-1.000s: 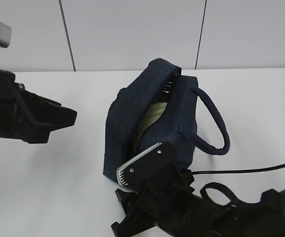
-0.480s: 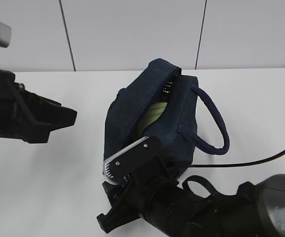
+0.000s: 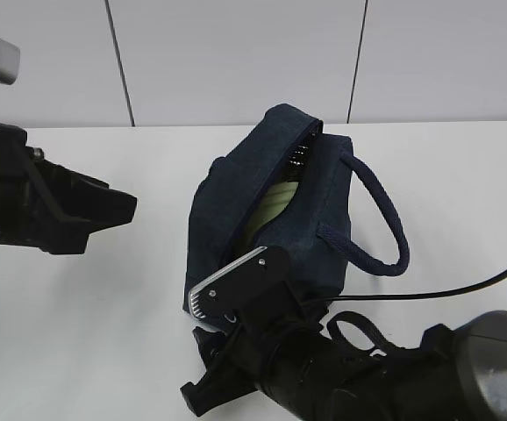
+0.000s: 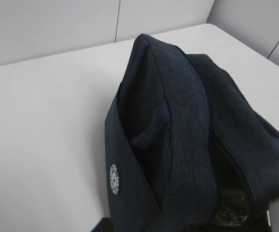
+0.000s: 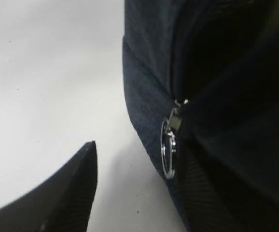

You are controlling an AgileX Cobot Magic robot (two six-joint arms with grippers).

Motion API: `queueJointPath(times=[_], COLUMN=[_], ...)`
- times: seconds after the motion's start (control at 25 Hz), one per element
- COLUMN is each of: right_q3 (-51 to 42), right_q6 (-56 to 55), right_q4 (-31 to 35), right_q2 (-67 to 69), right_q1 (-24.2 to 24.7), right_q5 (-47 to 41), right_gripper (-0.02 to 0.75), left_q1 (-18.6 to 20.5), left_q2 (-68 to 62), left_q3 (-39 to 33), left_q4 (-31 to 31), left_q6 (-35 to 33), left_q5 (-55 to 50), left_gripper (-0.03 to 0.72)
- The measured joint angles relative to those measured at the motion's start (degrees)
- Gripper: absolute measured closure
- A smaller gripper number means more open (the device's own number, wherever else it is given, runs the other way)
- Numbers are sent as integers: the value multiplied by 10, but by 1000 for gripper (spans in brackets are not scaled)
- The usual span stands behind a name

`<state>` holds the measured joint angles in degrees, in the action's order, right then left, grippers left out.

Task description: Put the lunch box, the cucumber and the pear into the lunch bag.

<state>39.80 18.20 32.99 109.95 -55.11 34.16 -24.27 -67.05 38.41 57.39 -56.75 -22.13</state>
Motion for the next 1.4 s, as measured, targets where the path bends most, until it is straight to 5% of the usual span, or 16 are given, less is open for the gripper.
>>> queueJointPath(times=[0.68, 0.92, 1.4], right_q3=[0, 0, 0], right_q6=[18, 74, 131], right_q4=[14, 59, 72], right_q2=[-5, -16, -81], right_q1=[0, 0, -1], right_q5=[-4, -3, -82], right_gripper=[538, 735, 738], left_q1=[0, 0, 0], left_q2=[0, 0, 0], left_q3=[0, 0, 0], left_q4=[0, 0, 0], left_q6=[0, 0, 0], left_q5=[0, 0, 0], left_gripper=[419, 419, 419])
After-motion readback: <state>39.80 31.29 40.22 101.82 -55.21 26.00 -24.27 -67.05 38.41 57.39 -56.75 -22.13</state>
